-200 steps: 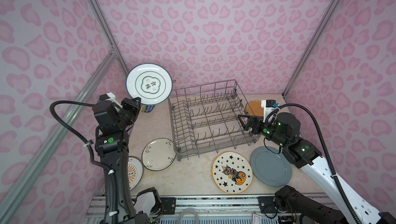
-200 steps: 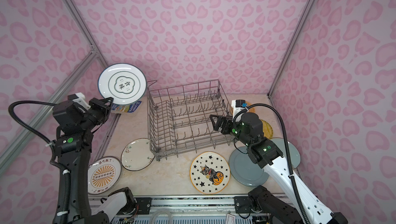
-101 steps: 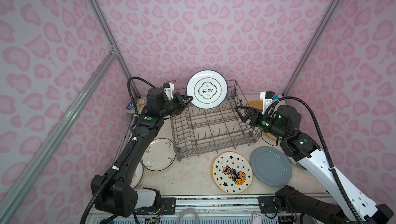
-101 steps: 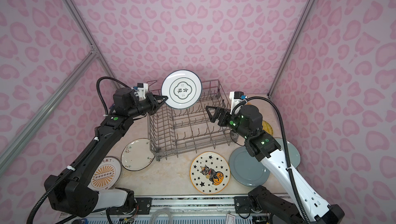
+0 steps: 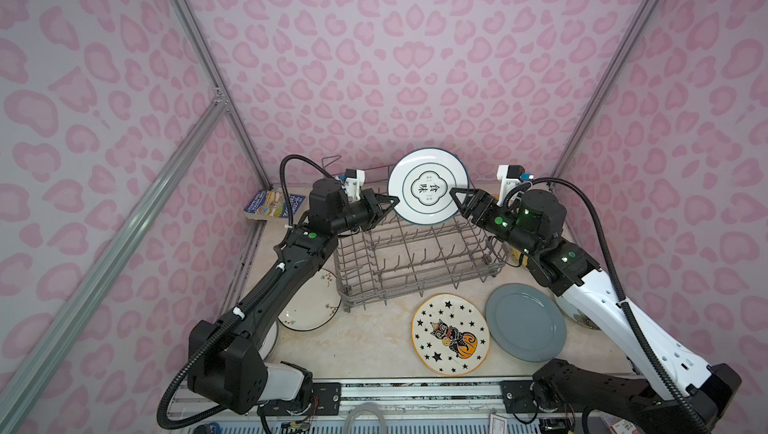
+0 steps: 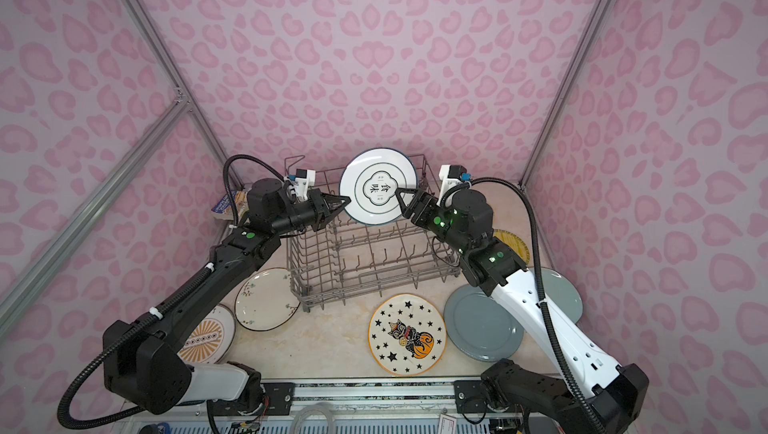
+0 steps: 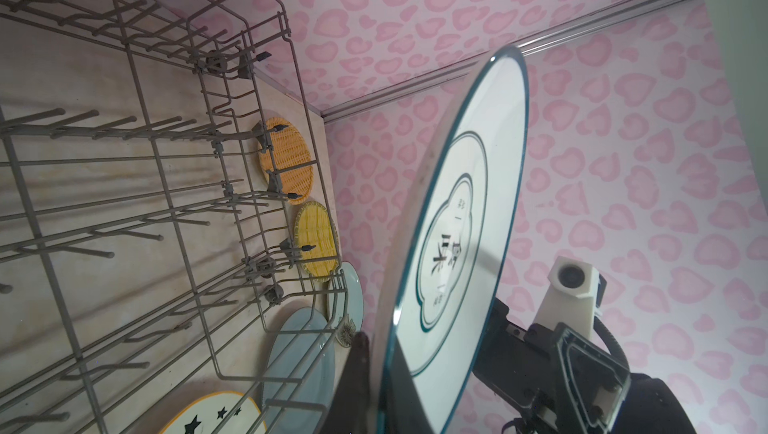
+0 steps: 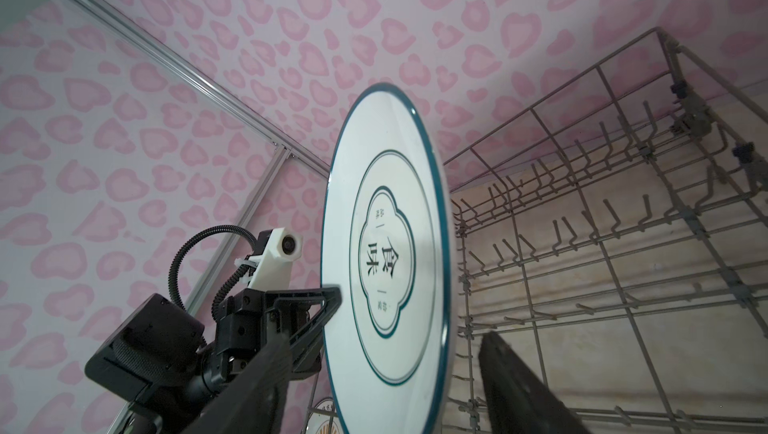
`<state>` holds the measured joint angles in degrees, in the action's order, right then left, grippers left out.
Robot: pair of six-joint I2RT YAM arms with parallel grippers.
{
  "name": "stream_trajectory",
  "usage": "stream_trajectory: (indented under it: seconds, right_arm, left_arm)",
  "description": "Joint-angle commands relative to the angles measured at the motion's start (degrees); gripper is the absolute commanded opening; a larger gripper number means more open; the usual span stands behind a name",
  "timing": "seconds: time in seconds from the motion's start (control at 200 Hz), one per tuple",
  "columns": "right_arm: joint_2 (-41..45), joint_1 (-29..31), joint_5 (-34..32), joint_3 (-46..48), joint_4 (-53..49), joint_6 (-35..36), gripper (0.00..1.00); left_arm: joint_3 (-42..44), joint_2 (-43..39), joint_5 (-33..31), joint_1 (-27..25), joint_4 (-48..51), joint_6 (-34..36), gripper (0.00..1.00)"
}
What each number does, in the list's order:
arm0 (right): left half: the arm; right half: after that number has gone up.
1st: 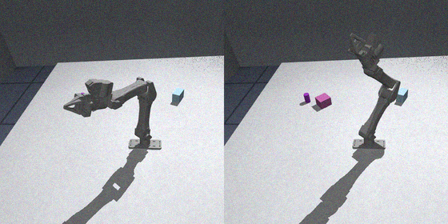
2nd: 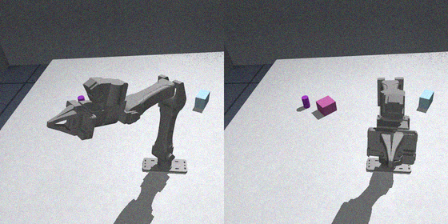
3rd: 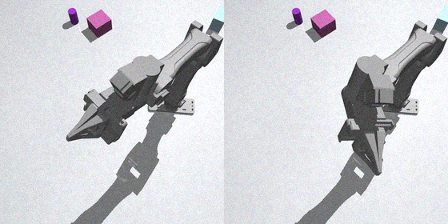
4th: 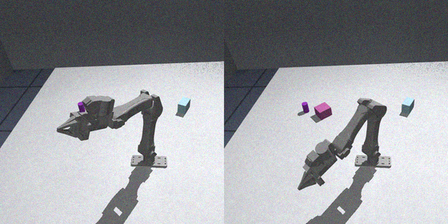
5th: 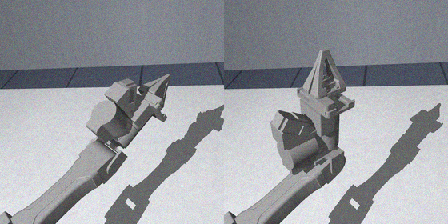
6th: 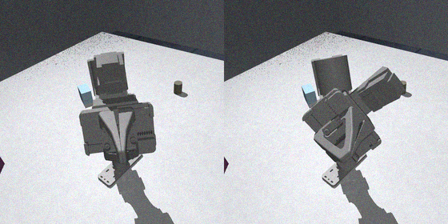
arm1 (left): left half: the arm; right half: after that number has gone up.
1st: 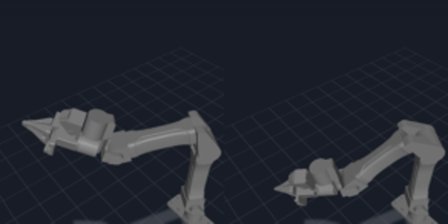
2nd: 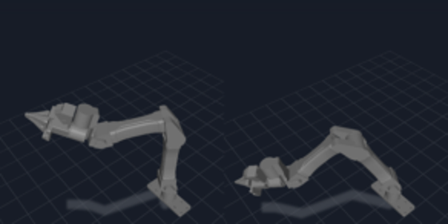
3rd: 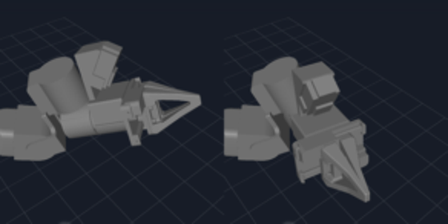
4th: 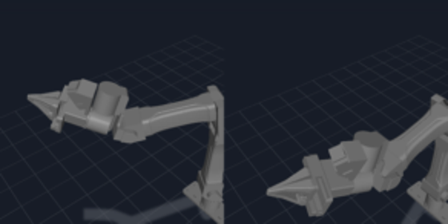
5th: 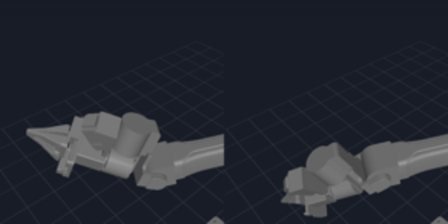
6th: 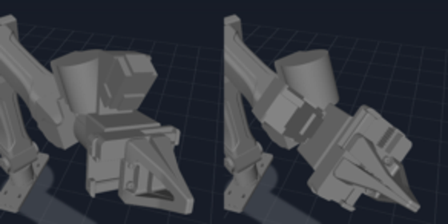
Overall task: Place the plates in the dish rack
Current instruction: 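Close the right gripper on the plate rim beside the left gripper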
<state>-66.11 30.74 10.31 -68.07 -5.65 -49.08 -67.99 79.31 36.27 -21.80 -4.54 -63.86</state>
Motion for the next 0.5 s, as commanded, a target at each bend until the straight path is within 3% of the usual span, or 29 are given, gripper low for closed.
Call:
stream_trajectory:
  seconds: [0.0,0.27,0.495]
  right_arm:
    - [-0.14,0.70,-4.22,0.05,1.27,-1.83,0.61]
    - [-0.61,2.08,-9.14,0.50,-0.39,-2.25,0.41]
    - [-0.21,3.05,-10.28,1.83,-1.21,-1.97,0.31]
  left_arm:
    - [0.85,-1.03,1.02,-0.08,-5.31,0.13,0.04]
    - [3.69,-2.68,1.02,-0.17,-5.93,-0.11,0.04]
    - [4.87,-2.40,2.31,-0.20,-8.14,-0.83,0.04]
